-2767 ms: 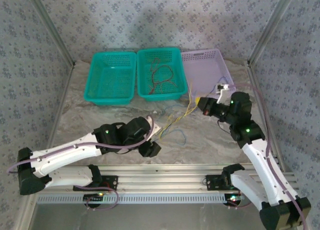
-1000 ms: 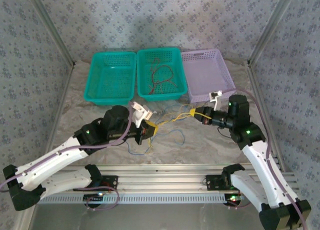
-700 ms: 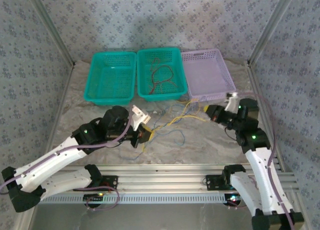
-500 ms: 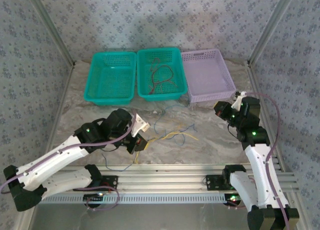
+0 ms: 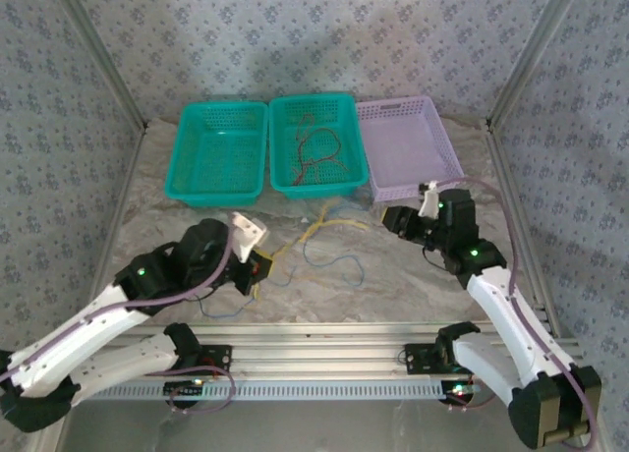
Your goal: Untangle the cables
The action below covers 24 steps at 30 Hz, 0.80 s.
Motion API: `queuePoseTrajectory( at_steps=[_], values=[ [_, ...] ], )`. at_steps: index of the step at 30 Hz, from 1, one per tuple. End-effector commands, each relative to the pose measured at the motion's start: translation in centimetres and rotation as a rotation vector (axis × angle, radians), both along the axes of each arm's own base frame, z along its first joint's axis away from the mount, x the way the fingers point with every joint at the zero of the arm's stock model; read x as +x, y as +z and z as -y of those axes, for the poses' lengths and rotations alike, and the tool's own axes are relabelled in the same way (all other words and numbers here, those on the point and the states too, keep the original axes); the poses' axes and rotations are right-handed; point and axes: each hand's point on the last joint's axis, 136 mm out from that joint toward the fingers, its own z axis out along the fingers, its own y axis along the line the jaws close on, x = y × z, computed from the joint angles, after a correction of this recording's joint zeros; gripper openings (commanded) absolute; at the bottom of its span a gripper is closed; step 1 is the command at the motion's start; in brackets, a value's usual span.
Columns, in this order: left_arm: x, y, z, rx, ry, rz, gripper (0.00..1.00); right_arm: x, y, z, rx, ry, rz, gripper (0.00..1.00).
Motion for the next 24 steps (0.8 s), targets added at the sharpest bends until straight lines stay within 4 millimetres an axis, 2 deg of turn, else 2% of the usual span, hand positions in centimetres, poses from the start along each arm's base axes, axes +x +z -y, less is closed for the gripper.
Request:
queuePoseTrajectory(
  at_steps=[1,7,11,15,18,22,24],
  values=[
    [2.3,4.4,-1.7,-0.120,0.152,0.167,0.00,-0.7,-3.3,-0.6,-0.123,0.031,-0.040,0.38],
    [4.1,4.1,-5.1,-0.039,0.326,0.231,0.00,-2.8,-7.8,-3.3,-0.284,0.138,-0.130,0.45],
    [4.1,4.4,-6.1,-0.049,0.356,0.260,0.00,-3.8,-10.4,-5.6,-0.381,0.202,-0.161,0.50],
    [4.0,4.2,-6.9,-0.038,0.376,0.271,0.00,-4.3,-12.7,-6.8,-0.524,0.236,-0.186,0.54],
    [3.8,4.5,-7.4,-0.052,0.387,0.282,0.00,-4.5,-14.1,-7.3,-0.633,0.256,-0.187,0.56],
    [3.7,4.9,-7.9,-0.064,0.398,0.295,0.00,-4.2,-15.1,-7.9,-0.690,0.253,-0.169,0.58],
    [3.5,4.4,-8.2,-0.040,0.397,0.286,0.00,-4.0,-15.5,-8.2,-0.725,0.253,-0.165,0.56]
  ],
)
